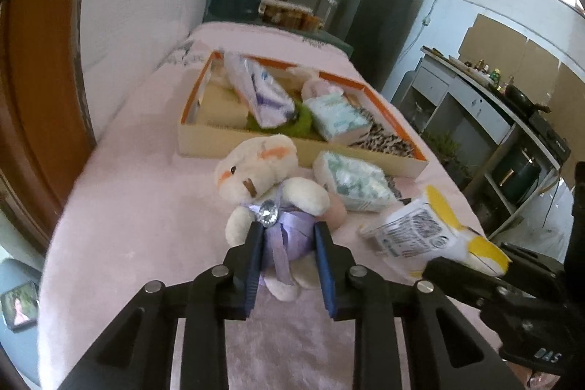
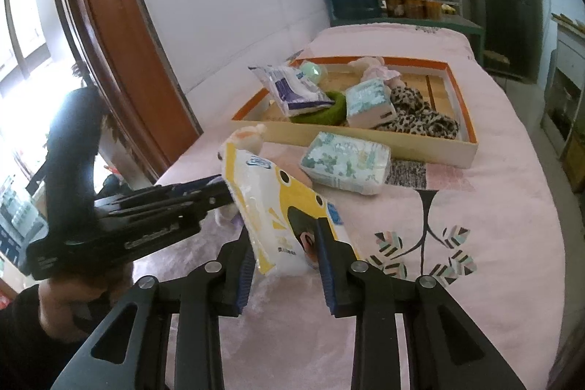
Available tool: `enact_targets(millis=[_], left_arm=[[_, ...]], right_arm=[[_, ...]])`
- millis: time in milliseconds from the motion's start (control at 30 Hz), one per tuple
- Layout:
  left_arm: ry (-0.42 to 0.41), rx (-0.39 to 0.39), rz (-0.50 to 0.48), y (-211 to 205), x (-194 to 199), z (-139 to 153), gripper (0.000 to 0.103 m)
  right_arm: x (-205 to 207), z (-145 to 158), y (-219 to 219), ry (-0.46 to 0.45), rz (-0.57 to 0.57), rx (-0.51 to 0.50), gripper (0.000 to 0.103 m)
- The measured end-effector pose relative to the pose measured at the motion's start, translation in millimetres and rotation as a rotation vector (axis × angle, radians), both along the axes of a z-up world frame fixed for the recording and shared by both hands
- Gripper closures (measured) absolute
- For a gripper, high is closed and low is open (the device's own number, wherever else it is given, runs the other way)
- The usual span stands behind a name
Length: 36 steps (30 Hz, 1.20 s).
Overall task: Organize soft objects
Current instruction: 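Grasp the white teddy with the left gripper while the right grasps the yellow cartoon tissue pack, then carry the teddy and yellow tissue pack over the tray with both grippers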
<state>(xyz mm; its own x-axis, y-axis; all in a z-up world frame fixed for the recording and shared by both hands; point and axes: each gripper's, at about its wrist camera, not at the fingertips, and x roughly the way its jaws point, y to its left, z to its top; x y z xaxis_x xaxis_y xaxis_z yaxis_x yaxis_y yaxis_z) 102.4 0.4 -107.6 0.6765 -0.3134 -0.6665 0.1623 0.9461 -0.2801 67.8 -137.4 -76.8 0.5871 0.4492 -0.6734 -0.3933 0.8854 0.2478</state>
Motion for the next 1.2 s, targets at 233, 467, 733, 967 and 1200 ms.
enact_targets(millis=[233, 467, 733, 967, 1200], left_arm=[[-0.055, 0.013, -0.005, 0, -10, 27, 0.075], [-0.092, 0.012, -0.004, 4, -17, 42, 0.075], [-0.124, 0.008, -0.015, 0, -18, 54, 0.075], [-0.141, 0.016, -0.022, -4, -17, 62, 0.075], [-0.151, 0.021, -0.028, -9, -10, 71, 0.075]], right_arm=[[-1, 11, 3, -0.026, 0.000, -0.017, 0.083], [0, 18, -3, -0.026, -0.015, 0.019, 0.090], [-4, 32, -6, -0.053, -0.025, 0.027, 0.090], [-4, 46, -7, -0.102, -0.026, 0.004, 0.090], [0, 61, -6, -0.147, -0.034, -0.035, 0.090]])
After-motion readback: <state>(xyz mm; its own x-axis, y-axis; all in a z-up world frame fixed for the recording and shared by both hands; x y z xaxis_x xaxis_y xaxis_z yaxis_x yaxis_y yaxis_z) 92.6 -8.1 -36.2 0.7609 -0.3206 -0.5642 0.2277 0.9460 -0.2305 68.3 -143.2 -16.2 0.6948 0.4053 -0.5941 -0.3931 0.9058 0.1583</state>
